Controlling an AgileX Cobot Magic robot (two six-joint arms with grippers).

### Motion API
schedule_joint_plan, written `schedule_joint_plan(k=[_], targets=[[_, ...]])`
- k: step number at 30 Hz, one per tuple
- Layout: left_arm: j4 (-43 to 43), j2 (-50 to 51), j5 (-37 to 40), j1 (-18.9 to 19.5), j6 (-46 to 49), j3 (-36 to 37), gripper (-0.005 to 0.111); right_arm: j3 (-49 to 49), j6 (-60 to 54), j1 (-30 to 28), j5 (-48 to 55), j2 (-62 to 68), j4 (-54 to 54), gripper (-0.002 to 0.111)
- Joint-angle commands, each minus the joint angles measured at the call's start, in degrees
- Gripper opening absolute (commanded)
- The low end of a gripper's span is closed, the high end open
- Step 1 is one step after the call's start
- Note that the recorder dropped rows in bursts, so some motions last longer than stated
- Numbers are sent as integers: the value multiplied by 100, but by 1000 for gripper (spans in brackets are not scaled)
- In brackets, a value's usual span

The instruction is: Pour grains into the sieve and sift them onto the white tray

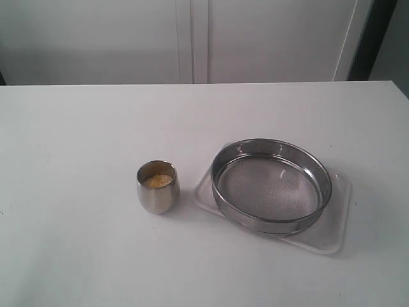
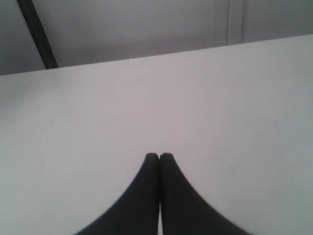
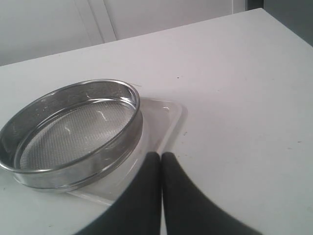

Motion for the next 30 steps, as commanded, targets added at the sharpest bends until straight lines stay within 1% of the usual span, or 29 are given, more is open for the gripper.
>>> schedule_joint_plan(k=[1,5,12,13,16,21,26,30], targets=[[15,-24,-480,9,-28,30,0,32,21,-11,-72,-25,0,0],[15,-24,-779,9,-28,30,0,32,21,-11,-72,-25,0,0],[15,-24,-1547,9,-2,30,0,32,21,-11,-72,-25,0,0],[15,-24,-1559,9,-2,1,0,32,21,-11,-72,-25,0,0],[15,-24,-1380,9,-2,-308,0,32,21,-11,-72,-25,0,0],[15,172,-1011,9,-2,-1120,0,32,21,-11,-72,-25,0,0],[15,904,-791,9,-2,-1920,0,32,21,-11,-72,-25,0,0],[15,1467,-778,9,-2,-2295,0,32,21,-11,-72,-25,0,0]])
